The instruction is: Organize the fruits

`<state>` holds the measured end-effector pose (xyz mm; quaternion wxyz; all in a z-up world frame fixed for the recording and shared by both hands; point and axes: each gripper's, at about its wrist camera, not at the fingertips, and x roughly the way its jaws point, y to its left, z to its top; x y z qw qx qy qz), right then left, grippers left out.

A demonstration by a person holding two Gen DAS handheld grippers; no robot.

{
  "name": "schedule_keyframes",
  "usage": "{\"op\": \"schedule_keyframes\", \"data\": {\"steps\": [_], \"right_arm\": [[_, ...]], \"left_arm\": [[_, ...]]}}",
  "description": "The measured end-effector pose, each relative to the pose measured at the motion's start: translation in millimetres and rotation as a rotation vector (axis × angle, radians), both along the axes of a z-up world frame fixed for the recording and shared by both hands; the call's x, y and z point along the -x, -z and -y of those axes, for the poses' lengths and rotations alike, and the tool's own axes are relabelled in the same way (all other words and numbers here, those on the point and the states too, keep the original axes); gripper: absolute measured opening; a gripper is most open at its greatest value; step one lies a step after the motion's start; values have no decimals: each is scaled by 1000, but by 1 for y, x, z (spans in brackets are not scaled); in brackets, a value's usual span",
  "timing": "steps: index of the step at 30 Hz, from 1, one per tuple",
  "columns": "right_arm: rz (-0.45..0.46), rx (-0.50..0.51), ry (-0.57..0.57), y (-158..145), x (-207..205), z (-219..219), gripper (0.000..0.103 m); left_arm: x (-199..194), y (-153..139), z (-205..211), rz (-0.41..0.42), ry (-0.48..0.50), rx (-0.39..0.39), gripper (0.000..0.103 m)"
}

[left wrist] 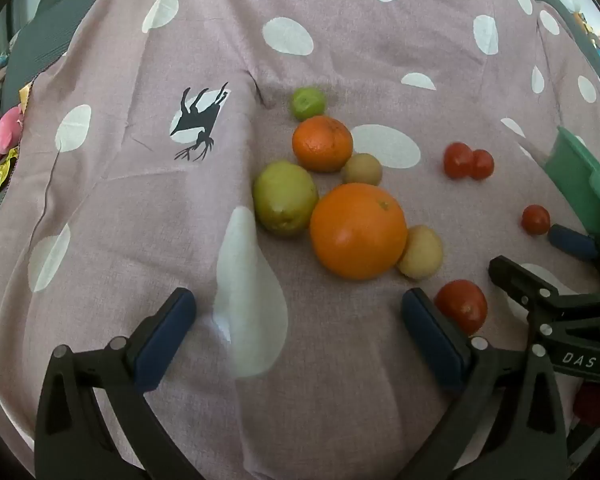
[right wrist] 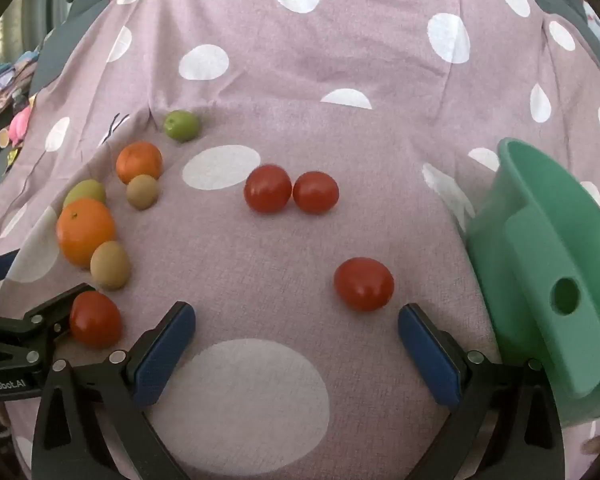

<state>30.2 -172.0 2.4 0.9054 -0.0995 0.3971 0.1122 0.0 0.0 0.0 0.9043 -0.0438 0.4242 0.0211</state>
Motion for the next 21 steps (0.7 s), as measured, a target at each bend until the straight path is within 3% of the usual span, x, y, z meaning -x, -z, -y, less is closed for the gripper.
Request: {"op": "schedule_keyframes", "data": {"steps": [21], "right_arm": [[13, -8, 0, -1, 1, 1, 101]], "left_arm": [[0, 0, 0, 1, 0, -2, 103]]}}
